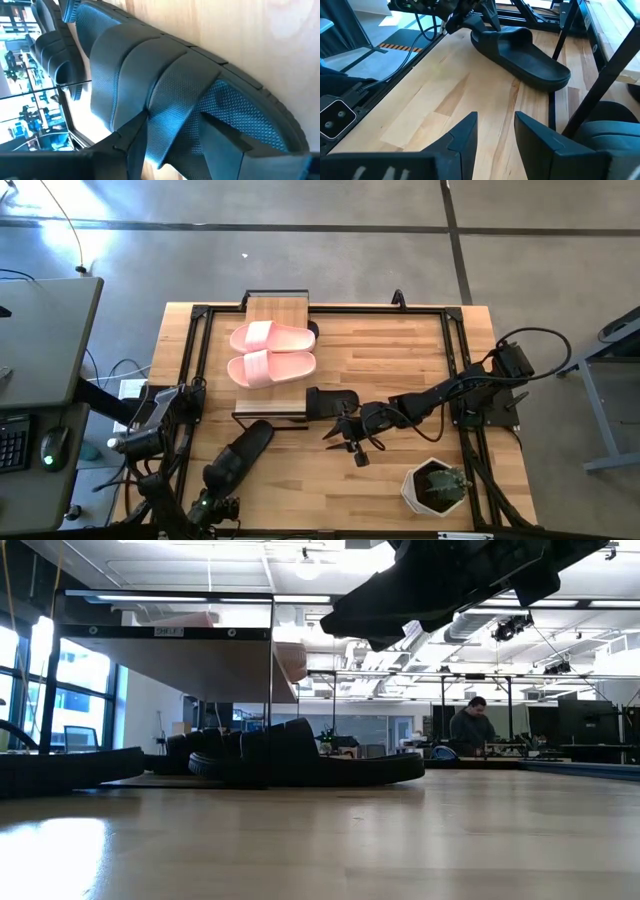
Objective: Pick and place slides into the shelf
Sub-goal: Put the black slide under the shelf
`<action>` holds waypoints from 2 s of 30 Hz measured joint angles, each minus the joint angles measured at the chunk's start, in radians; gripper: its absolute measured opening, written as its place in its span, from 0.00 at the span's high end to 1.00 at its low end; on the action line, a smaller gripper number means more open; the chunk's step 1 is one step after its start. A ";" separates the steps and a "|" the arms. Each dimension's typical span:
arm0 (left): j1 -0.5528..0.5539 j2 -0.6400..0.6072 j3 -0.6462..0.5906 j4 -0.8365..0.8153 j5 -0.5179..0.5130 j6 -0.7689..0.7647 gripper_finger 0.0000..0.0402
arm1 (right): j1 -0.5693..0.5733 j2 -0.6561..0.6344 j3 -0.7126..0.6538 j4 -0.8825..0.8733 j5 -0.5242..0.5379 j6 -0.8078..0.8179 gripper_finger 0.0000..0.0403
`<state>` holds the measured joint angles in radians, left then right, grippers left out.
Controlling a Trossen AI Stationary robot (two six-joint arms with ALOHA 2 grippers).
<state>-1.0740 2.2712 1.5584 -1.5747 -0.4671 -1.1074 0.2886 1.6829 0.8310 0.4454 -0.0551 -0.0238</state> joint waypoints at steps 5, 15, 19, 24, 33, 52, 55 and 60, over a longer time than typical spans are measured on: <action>0.000 0.000 0.000 0.000 -0.013 -0.012 0.66 | 0.000 0.000 0.000 0.000 0.000 0.000 0.71; 0.000 0.000 0.000 0.003 -0.023 -0.073 0.98 | 0.000 0.000 0.000 0.000 0.000 -0.002 0.71; 0.000 0.001 0.000 0.004 -0.034 -0.110 0.95 | 0.000 0.000 0.000 0.000 0.000 -0.002 0.71; 0.000 0.001 0.007 0.003 -0.036 -0.133 0.99 | 0.000 0.000 0.000 0.000 0.005 -0.002 0.71; 0.001 0.002 0.144 0.011 -0.137 -0.114 0.99 | 0.000 0.000 0.000 0.000 0.010 -0.002 0.71; -0.001 -0.127 0.337 0.004 -0.455 0.033 1.00 | 0.163 -0.229 0.001 -0.116 0.091 -0.175 0.71; 0.001 -0.173 0.337 0.004 -0.532 0.040 1.00 | 0.224 -0.252 0.001 -0.117 0.186 -0.264 0.70; 0.005 -0.251 0.337 0.003 -0.698 0.103 1.00 | 0.268 -0.253 0.001 -0.085 0.271 -0.338 0.70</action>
<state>-1.0695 2.0198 1.8954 -1.5716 -1.1650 -1.0042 0.5569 1.4303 0.8322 0.3603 0.2155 -0.3622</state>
